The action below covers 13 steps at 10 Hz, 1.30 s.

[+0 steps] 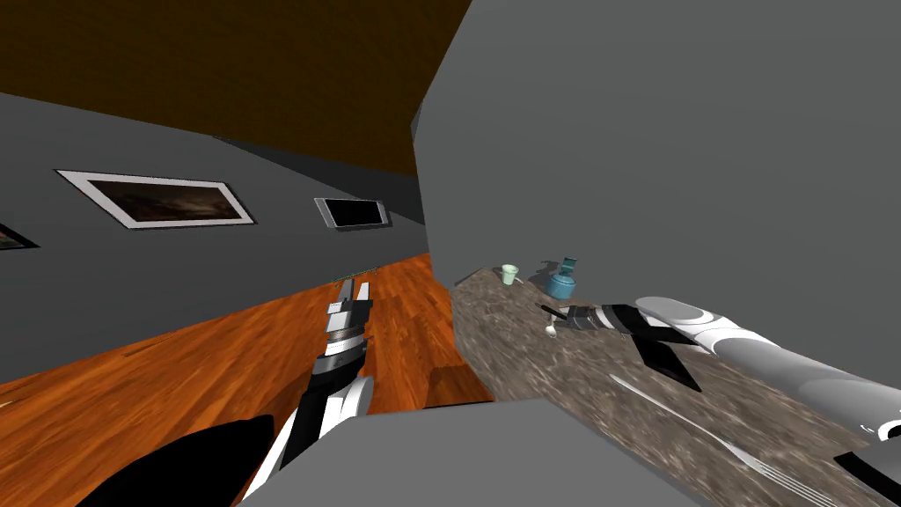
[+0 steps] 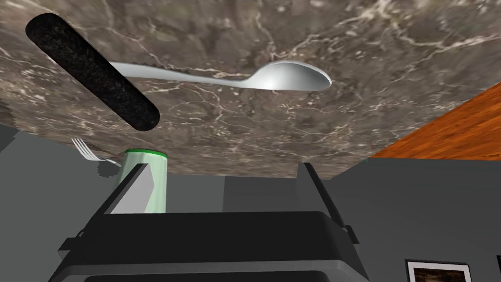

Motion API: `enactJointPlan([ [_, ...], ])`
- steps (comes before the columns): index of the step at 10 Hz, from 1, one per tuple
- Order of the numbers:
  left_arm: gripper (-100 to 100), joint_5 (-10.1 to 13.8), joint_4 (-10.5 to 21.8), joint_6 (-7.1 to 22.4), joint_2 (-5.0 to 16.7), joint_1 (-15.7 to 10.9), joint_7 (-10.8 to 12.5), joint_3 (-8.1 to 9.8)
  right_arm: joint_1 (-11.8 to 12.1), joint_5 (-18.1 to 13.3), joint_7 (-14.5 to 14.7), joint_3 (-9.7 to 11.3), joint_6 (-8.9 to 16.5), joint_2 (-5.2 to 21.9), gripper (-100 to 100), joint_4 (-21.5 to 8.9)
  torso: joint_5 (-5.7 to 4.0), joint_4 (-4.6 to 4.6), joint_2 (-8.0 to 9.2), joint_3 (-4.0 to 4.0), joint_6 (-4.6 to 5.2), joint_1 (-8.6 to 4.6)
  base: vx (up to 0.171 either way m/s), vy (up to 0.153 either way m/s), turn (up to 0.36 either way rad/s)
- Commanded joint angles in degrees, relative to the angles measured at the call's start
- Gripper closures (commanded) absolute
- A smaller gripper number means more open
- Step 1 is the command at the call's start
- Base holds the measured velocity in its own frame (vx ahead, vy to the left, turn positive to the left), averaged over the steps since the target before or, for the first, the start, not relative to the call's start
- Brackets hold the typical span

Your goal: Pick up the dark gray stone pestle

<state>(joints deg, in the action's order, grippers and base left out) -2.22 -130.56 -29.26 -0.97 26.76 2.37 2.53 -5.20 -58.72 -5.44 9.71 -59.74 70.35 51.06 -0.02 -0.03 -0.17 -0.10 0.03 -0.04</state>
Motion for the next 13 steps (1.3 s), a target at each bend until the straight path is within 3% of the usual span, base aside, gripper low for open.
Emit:
enactJointPlan([
  [1, 0, 0.0, 0.0, 0.0, 0.0, 0.0, 0.0, 0.0, 0.72, -1.13, -0.13, -0.03, -0.23, 0.49, -100, -1.59, 0.0, 0.0, 0.0, 0.0, 0.0, 0.0, 0.025, -0.016, 0.138],
  [3, 0, 0.0, 0.0, 0.0, 0.0, 0.0, 0.0, 0.0, -0.26, -5.07, -0.3, 0.79, -2.94, 2.18, -100, -7.54, -0.01, 0.01, 0.04, 0.03, 0.05, -0.02, 0.034, -0.016, 0.313],
  [6, 0, 0.0, 0.0, 0.0, 0.0, 0.01, 0.0, 0.0, -0.64, -7.72, -0.39, 1.19, -4.22, 2.78, -100, -10.27, -0.01, 0.0, 0.0, 0.0, 0.05, -0.02, 0.033, -0.023, 0.153],
  [9, 0, 0.0, 0.0, 0.0, 0.0, 0.01, 0.0, 0.0, -1.41, -13.13, -0.62, 2.27, -7.61, 3.67, -100, -17.29, -0.01, -0.01, -0.05, -0.03, 0.03, -0.01, 0.042, -0.023, 0.295],
  [11, 0, 0.0, 0.0, 0.0, 0.0, 0.02, 0.0, 0.01, -1.41, -13.13, -0.62, 2.27, -7.61, 3.67, -100, -17.29, -0.02, 0.0, 0.0, -0.01, 0.12, -0.04, 0.019, -0.022, -0.005],
  [13, 0, 0.0, 0.0, 0.0, 0.0, 0.01, 0.0, 0.01, -1.66, -15.85, -0.74, 2.85, -9.34, 3.7, -100, -20.77, 0.0, 0.02, 0.1, 0.06, 0.06, 0.04, 0.017, -0.015, 0.19],
])
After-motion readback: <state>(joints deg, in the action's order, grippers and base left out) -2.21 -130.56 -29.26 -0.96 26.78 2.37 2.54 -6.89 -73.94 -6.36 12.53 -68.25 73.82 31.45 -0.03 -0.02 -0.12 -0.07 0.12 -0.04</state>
